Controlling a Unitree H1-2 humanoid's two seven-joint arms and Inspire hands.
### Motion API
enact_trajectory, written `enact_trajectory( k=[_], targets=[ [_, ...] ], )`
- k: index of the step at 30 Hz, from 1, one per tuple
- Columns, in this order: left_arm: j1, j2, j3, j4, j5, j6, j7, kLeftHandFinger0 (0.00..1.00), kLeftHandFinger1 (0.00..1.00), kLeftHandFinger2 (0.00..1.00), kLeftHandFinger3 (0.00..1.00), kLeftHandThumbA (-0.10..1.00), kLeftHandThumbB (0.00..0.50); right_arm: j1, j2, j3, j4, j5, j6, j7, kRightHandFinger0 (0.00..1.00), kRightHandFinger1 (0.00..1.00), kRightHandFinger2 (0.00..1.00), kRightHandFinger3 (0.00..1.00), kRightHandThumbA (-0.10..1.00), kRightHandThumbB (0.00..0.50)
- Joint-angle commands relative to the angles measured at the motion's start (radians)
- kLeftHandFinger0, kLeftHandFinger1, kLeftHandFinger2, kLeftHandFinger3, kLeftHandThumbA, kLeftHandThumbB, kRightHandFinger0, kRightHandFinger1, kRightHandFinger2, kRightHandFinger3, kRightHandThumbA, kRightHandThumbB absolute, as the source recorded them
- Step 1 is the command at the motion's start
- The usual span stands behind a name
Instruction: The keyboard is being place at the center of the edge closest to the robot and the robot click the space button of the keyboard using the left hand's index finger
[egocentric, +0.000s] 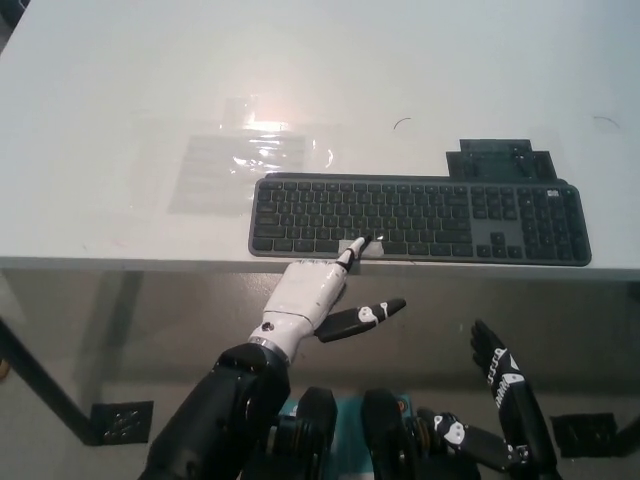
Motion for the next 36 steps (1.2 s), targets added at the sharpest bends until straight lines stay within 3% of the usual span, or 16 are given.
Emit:
enact_trajectory(
  k=[1,8,21,25,27,29,32,34,35,36],
  targets=[
    [0.040,-0.025,-0.057,0.059,0.010,-0.008,0.013,0.00,0.00,0.00,1.00,1.00,0.318,-0.023,0.000,-0.002,-0.034,-0.001,-0.015,0.006,1.00,1.00,1.00,1.00,1.00,0.331],
    [0.097,-0.002,-0.086,0.002,0.003,-0.002,0.025,0.00,0.00,0.00,1.00,1.00,0.319,-0.016,-0.002,0.000,-0.031,-0.002,-0.009,0.008,1.00,1.00,1.00,1.00,1.00,0.320],
    [0.243,0.105,-0.050,-0.573,-0.019,0.021,-0.094,0.00,0.01,0.02,1.00,1.00,0.323,-0.010,-0.003,0.000,-0.015,-0.006,-0.016,0.005,1.00,1.00,1.00,1.00,1.00,0.280],
    [0.257,0.114,-0.012,-0.724,-0.067,0.004,-0.122,0.00,0.00,0.01,1.00,1.00,0.320,-0.006,0.001,0.000,-0.009,-0.003,-0.014,0.005,1.00,1.00,1.00,1.00,1.00,0.302],
    [0.255,0.111,0.021,-0.859,-0.089,0.020,-0.153,0.00,0.00,0.00,1.00,1.00,0.360,-0.005,0.004,-0.001,-0.010,-0.004,-0.007,0.001,1.00,1.00,1.00,1.00,1.00,0.317],
    [0.260,0.110,0.036,-0.902,-0.084,0.016,-0.161,0.00,0.00,0.00,1.00,1.00,0.367,-0.001,0.005,0.004,-0.012,-0.009,-0.004,0.002,1.00,1.00,1.00,1.00,1.00,0.321],
    [0.289,0.111,0.074,-1.079,-0.218,0.029,-0.221,0.00,0.00,0.06,1.00,1.00,0.394,0.001,0.004,0.006,-0.014,-0.008,-0.006,0.005,1.00,1.00,1.00,1.00,1.00,0.319],
    [0.337,0.121,0.087,-1.166,-0.341,0.035,-0.246,0.00,0.00,0.05,1.00,1.00,0.411,-0.004,0.004,0.005,-0.013,0.001,-0.007,0.009,1.00,1.00,1.00,1.00,1.00,0.330],
    [0.385,0.128,0.088,-1.203,-0.375,0.030,-0.244,0.01,0.03,0.11,1.00,1.00,0.411,-0.001,0.001,0.004,-0.013,0.007,-0.006,0.014,1.00,1.00,1.00,1.00,1.00,0.332],
    [0.423,0.135,0.090,-1.216,-0.401,0.013,-0.236,0.09,0.11,0.21,1.00,1.00,0.420,0.000,-0.001,0.005,-0.011,0.008,-0.009,0.016,1.00,1.00,1.00,1.00,1.00,0.325]
  ],
)
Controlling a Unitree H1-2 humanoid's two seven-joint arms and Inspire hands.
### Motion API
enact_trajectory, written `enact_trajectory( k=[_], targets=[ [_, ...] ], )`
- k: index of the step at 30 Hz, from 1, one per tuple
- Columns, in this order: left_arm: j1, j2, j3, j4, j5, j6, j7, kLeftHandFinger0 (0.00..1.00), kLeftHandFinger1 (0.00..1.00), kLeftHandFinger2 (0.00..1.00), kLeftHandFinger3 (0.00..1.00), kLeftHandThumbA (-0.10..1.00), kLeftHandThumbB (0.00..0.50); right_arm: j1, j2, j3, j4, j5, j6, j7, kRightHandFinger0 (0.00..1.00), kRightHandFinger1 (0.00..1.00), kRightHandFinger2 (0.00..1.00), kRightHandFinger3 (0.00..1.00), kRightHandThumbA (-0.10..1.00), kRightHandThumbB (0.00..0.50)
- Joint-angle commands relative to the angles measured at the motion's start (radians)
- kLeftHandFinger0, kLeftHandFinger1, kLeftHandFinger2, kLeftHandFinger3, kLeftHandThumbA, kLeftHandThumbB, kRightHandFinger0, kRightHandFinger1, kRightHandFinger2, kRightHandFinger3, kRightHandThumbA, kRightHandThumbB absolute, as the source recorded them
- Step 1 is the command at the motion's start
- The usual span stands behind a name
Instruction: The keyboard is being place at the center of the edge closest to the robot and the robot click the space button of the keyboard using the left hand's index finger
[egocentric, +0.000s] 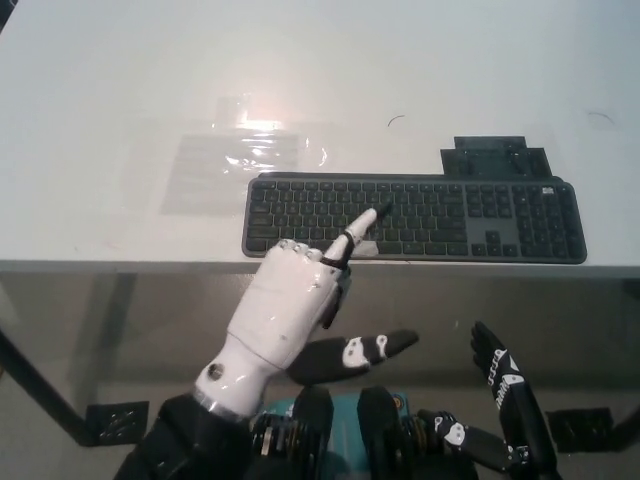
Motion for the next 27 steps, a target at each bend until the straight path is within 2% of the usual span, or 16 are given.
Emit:
enact_trajectory(
  k=[1,2,3,4,5,6,8,11,12,15,19,23,27],
  targets=[
    [0.136,0.038,0.039,-0.173,-0.279,-0.027,-0.060,0.08,0.07,0.22,1.00,1.00,0.424,-0.004,0.000,0.004,-0.011,0.009,-0.019,0.016,1.00,1.00,1.00,1.00,1.00,0.324],
    [0.188,0.052,0.038,-0.169,-0.325,-0.046,-0.060,0.42,0.34,0.45,1.00,1.00,0.423,-0.003,-0.001,0.004,-0.011,0.015,-0.021,0.020,1.00,1.00,1.00,1.00,1.00,0.335],
    [0.209,0.058,0.037,-0.163,-0.355,-0.057,-0.063,0.49,0.37,0.50,1.00,1.00,0.423,-0.002,-0.001,0.003,-0.010,0.014,-0.023,0.019,1.00,1.00,1.00,1.00,1.00,0.335],
    [0.236,0.073,0.038,-0.138,-0.375,-0.088,-0.062,0.75,0.56,0.70,1.00,1.00,0.410,-0.005,-0.001,0.003,-0.003,0.017,-0.033,0.020,1.00,1.00,1.00,1.00,1.00,0.339],
    [0.269,0.090,0.038,-0.114,-0.393,-0.112,-0.063,0.96,0.77,0.89,1.00,1.00,0.408,-0.001,0.000,0.003,-0.004,0.016,-0.035,0.019,1.00,1.00,1.00,1.00,1.00,0.345],
    [0.308,0.104,0.039,-0.077,-0.411,-0.143,-0.057,1.00,0.98,1.00,1.00,1.00,0.404,0.000,0.001,0.003,0.002,0.017,-0.047,0.018,1.00,1.00,1.00,1.00,1.00,0.337],
    [0.353,0.114,0.046,-0.033,-0.476,-0.144,-0.076,1.00,1.00,1.00,1.00,1.00,0.427,-0.001,0.001,0.004,0.010,0.026,-0.066,0.022,1.00,1.00,1.00,1.00,1.00,0.335],
    [0.404,0.129,0.067,0.067,-0.556,-0.207,-0.077,1.00,1.00,1.00,1.00,1.00,0.425,0.004,-0.001,0.014,0.019,0.033,-0.095,0.036,1.00,1.00,1.00,1.00,1.00,0.354],
    [0.414,0.122,0.083,0.110,-0.595,-0.233,-0.072,1.00,1.00,1.00,1.00,1.00,0.418,0.004,-0.001,0.017,0.023,0.041,-0.104,0.043,1.00,1.00,1.00,1.00,1.00,0.360],
    [0.433,0.098,0.124,0.190,-0.620,-0.272,-0.048,1.00,1.00,1.00,1.00,1.00,0.349,0.002,-0.001,0.022,0.029,0.049,-0.120,0.052,1.00,1.00,1.00,1.00,1.00,0.370],
    [0.417,0.080,0.161,0.313,-0.629,-0.327,-0.046,1.00,1.00,1.00,1.00,1.00,0.313,0.003,-0.003,0.025,0.033,0.049,-0.128,0.053,1.00,1.00,1.00,1.00,1.00,0.374],
    [0.401,0.062,0.189,0.382,-0.709,-0.309,-0.091,1.00,1.00,1.00,1.00,1.00,0.311,-0.001,-0.004,0.030,0.034,0.045,-0.131,0.060,1.00,1.00,1.00,1.00,1.00,0.368],
    [0.384,0.045,0.207,0.423,-0.725,-0.319,-0.112,1.00,1.00,1.00,1.00,1.00,0.324,-0.005,-0.005,0.024,0.029,0.043,-0.126,0.057,1.00,1.00,1.00,1.00,1.00,0.366]
  ],
)
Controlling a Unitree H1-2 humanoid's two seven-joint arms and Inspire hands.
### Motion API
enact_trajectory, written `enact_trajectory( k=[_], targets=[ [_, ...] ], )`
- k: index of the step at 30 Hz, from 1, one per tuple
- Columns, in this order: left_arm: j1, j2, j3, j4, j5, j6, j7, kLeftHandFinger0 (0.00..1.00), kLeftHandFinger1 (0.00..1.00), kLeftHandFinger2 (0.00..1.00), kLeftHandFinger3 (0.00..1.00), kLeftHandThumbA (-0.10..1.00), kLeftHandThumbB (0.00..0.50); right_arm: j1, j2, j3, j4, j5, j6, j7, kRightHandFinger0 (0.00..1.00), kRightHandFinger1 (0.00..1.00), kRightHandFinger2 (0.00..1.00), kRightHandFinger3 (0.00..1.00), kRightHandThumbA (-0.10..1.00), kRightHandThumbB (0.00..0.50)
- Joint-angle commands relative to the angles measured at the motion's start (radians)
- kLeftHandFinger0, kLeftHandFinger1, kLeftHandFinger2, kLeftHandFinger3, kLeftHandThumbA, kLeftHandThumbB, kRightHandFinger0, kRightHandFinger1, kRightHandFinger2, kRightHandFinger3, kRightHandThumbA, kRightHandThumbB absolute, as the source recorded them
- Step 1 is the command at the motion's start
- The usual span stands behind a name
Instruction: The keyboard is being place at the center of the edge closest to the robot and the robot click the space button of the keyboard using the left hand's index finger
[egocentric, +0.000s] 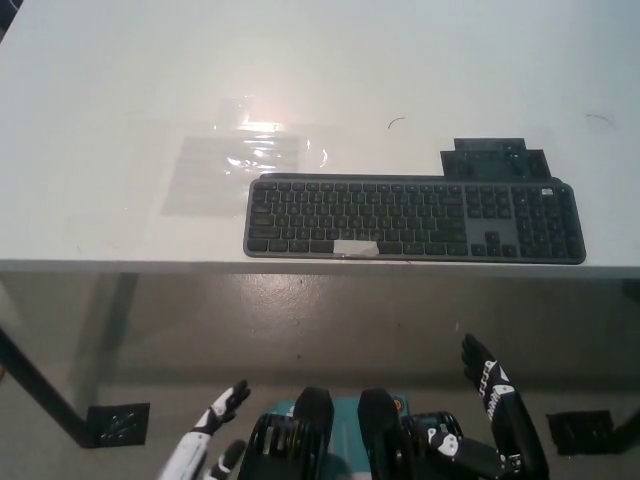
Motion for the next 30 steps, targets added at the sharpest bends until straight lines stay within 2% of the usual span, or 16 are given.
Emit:
enact_trajectory(
  k=[1,4,10,14,30],
  targets=[
    [-0.022,-0.023,0.042,0.041,-0.181,-0.134,-0.055,1.00,1.00,1.00,1.00,1.00,0.317,-0.008,-0.003,0.010,-0.021,0.032,-0.106,0.035,1.00,1.00,1.00,1.00,1.00,0.365],
    [-0.022,-0.031,0.056,0.036,-0.179,-0.128,-0.067,1.00,1.00,1.00,1.00,1.00,0.315,-0.012,-0.004,0.011,-0.018,0.031,-0.113,0.039,1.00,1.00,1.00,1.00,1.00,0.351],
    [-0.031,-0.045,0.075,0.050,-0.169,-0.130,-0.080,1.00,1.00,1.00,1.00,1.00,0.310,-0.023,-0.003,0.003,-0.013,0.037,-0.116,0.041,1.00,1.00,1.00,1.00,1.00,0.354],
    [-0.033,-0.049,0.083,0.050,-0.141,-0.129,-0.083,1.00,1.00,1.00,1.00,1.00,0.294,-0.025,-0.003,0.001,-0.007,0.038,-0.120,0.040,1.00,1.00,1.00,1.00,1.00,0.362],
    [-0.040,-0.054,0.100,0.050,-0.129,-0.130,-0.095,1.00,1.00,1.00,1.00,1.00,0.291,-0.031,-0.002,-0.001,-0.007,0.028,-0.111,0.034,1.00,1.00,1.00,1.00,1.00,0.380]
  ],
)
